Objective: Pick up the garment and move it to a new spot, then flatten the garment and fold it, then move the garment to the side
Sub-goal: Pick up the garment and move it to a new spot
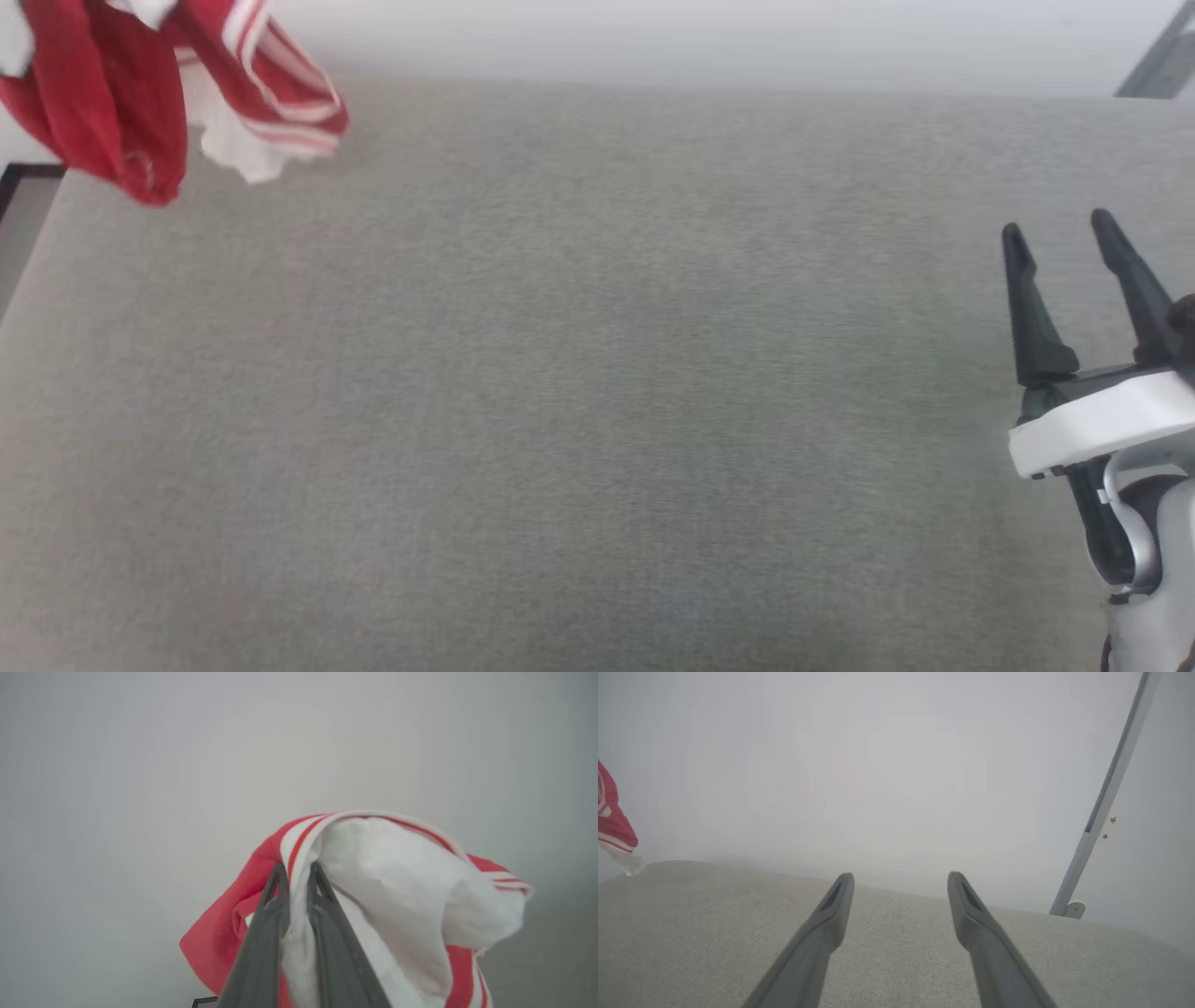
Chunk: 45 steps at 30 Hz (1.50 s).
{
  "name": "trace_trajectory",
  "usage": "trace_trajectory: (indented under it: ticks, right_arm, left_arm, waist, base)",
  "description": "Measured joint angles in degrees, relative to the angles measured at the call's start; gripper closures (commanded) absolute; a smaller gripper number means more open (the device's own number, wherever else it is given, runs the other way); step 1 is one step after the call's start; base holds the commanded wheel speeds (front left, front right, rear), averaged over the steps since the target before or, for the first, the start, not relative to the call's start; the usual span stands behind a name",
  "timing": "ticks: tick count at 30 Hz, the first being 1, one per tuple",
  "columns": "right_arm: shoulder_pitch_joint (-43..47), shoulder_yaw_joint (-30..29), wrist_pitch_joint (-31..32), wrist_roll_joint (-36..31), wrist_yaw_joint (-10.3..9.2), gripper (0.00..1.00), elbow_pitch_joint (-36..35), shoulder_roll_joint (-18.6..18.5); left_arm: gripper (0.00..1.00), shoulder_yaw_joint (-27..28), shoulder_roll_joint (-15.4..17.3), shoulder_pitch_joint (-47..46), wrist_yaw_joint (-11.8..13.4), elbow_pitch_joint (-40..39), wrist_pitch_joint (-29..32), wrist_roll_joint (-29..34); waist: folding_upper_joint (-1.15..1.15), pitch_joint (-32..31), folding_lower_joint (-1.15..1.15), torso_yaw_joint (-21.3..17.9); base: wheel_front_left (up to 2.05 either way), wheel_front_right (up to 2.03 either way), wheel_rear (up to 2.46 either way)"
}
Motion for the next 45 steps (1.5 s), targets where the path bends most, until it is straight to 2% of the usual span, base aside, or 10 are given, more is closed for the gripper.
trace_trajectory:
  ticks: [1, 9, 16, 21, 24, 30, 38, 45]
  right_arm:
    - [0.1, -0.8, -0.1, -0.2, 0.00, 0.00, 0.0, 0.2]
    - [0.5, -3.4, -1.0, -0.8, 0.00, 0.00, 0.0, 0.5]
    - [0.6, -4.6, -1.8, -1.2, 0.00, 0.00, 1.1, 1.9]
    - [0.5, -5.4, -2.8, -1.5, 0.00, 0.00, 2.6, 2.7]
    - [0.6, -6.4, -3.5, -1.8, 0.00, 0.00, 3.6, 3.0]
    - [1.1, -6.8, -4.6, -2.1, 0.00, 0.00, 4.7, 4.3]
    - [2.3, -5.6, -6.1, -2.0, 0.00, 0.00, 7.5, 5.8]
    - [1.9, -4.0, -7.1, -1.5, 0.00, 0.00, 9.8, 6.1]
  left_arm:
    - [1.00, -0.2, 0.4, 1.8, 0.6, -4.8, 2.1, -0.2]
    - [1.00, -0.8, 1.8, 8.1, 5.1, -23.7, 11.5, -2.9]
    - [1.00, -2.6, 1.0, 9.3, 6.9, -33.7, 17.0, -4.0]
    - [1.00, -5.1, -1.2, 9.5, 6.9, -36.4, 19.0, -4.5]
    - [1.00, -6.9, -3.5, 9.5, 6.7, -37.1, 19.6, -4.8]
    - [1.00, -10.6, -7.2, 10.2, 6.7, -38.5, 21.2, -5.4]
    - [1.00, -14.3, -6.2, 18.5, 7.4, -37.6, 24.0, -6.8]
    - [1.00, -16.9, -4.4, 26.8, 6.8, -32.6, 24.8, -9.1]
  waist:
    - [0.00, -0.5, 0.00, -0.9]
    - [0.00, -1.5, 0.00, -5.6]
    - [0.00, -1.4, 0.00, -11.1]
    - [0.00, -1.2, 0.00, -15.3]
    - [0.00, -1.0, 0.00, -17.6]
    - [0.00, -0.2, 0.00, -20.8]
    - [0.00, 1.2, 0.00, -21.5]
    - [0.00, 2.5, 0.00, -20.6]
  base:
    - [0.00, 0.00, 0.00]
    - [0.00, 0.00, 0.00]
    - [0.00, 0.00, 0.00]
    - [0.00, 0.00, 0.00]
    - [0.00, 0.00, 0.00]
    - [0.00, 0.00, 0.00]
    - [0.00, 0.00, 0.00]
    - [0.00, 0.00, 0.00]
